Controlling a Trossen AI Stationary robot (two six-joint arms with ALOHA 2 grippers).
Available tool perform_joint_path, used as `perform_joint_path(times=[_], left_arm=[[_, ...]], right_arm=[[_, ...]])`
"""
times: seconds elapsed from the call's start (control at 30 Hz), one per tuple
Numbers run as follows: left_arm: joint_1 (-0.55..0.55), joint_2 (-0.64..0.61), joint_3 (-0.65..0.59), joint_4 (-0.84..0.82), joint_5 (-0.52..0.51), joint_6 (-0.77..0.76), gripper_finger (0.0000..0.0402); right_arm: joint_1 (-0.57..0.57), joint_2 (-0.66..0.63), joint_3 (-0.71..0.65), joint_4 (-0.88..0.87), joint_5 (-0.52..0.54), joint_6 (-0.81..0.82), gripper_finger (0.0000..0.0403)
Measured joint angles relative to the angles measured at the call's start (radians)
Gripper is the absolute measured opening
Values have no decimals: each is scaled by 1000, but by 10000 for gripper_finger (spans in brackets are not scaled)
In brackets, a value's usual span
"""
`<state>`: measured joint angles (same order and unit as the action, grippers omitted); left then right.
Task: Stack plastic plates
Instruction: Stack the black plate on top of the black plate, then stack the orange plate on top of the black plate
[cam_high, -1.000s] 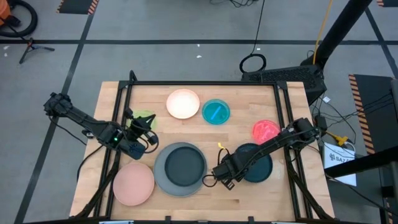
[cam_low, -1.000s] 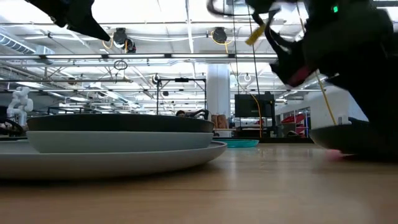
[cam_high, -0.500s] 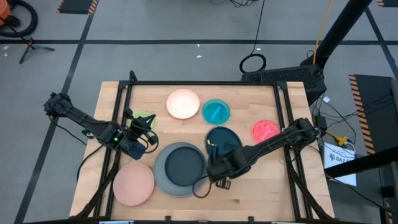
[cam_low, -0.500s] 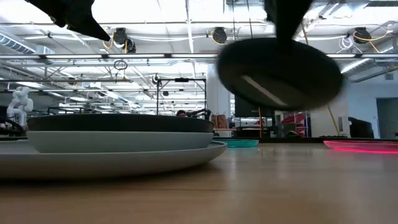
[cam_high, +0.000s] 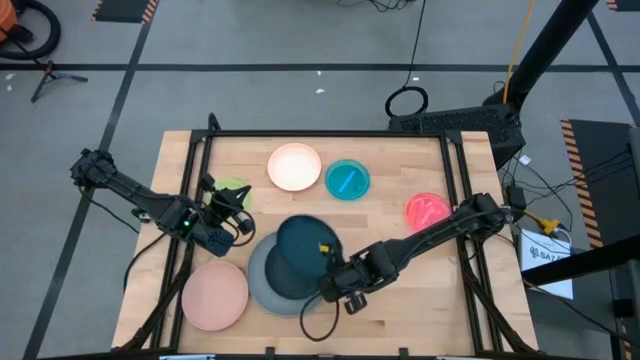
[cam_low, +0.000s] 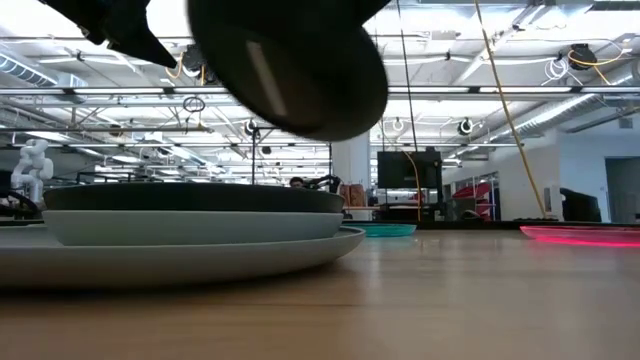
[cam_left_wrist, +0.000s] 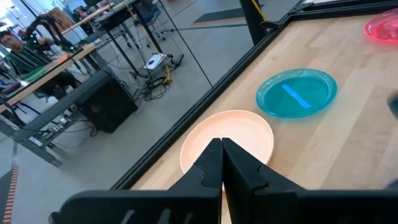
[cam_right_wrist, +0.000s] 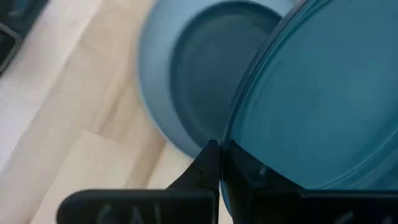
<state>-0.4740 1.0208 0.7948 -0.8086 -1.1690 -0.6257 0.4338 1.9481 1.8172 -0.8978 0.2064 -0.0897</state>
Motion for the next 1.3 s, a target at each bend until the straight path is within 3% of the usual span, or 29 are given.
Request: perform_joint_path(times=[0.2,0.47,0.9,1.1,1.3], left_arm=[[0,0,0,-1,1,-8,4],[0,0,0,-1,6,-9,4],[0,0,0,-1,33,-25,4],[0,0,0,-1,137,-54,4],[-6,8,0,-1,306,-187,4]], right_arm=[[6,82,0,32,-20,-95,4],[5,111,0,57,3,-134,52],[5,106,0,-49,6,-8,90],[8,100,0,-255,82,142,79],[41,96,-6,-448,202,227,65]])
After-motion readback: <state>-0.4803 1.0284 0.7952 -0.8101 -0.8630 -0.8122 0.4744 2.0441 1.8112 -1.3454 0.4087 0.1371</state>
